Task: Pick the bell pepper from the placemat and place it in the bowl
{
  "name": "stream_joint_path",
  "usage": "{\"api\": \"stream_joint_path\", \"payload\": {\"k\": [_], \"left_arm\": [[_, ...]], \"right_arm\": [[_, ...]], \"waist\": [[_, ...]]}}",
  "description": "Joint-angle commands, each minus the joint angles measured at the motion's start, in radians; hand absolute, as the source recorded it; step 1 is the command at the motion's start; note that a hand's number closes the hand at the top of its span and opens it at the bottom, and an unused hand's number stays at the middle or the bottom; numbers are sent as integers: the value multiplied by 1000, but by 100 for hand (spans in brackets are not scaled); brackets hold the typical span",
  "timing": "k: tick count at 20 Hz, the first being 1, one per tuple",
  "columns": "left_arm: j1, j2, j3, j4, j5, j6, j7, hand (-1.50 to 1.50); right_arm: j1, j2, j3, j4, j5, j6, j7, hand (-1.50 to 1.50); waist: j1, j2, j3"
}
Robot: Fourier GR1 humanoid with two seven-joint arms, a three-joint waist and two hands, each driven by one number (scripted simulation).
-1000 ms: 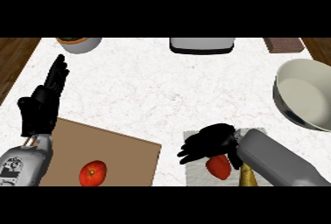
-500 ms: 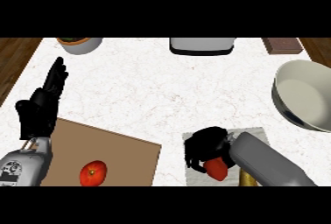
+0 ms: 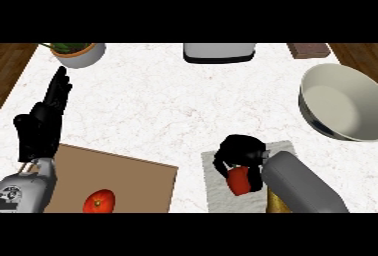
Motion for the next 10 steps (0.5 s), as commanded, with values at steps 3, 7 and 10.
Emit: {"api": "stream_joint_path", "payload": {"k": [3, 7, 10], "left_arm": [[19, 20, 28, 9, 0, 5, 1, 0], [33, 22, 25, -4, 6, -8, -10, 0], [21, 3, -8, -10, -9, -7, 4, 0]], "right_arm": [[52, 149, -255, 60, -91, -119, 498, 150], [68, 271, -289, -59, -95, -265, 769, 150], [62, 274, -305, -210, -165, -413, 875, 150]], "waist": [[-38, -4, 3], [-5, -10, 5], [10, -7, 8]]}}
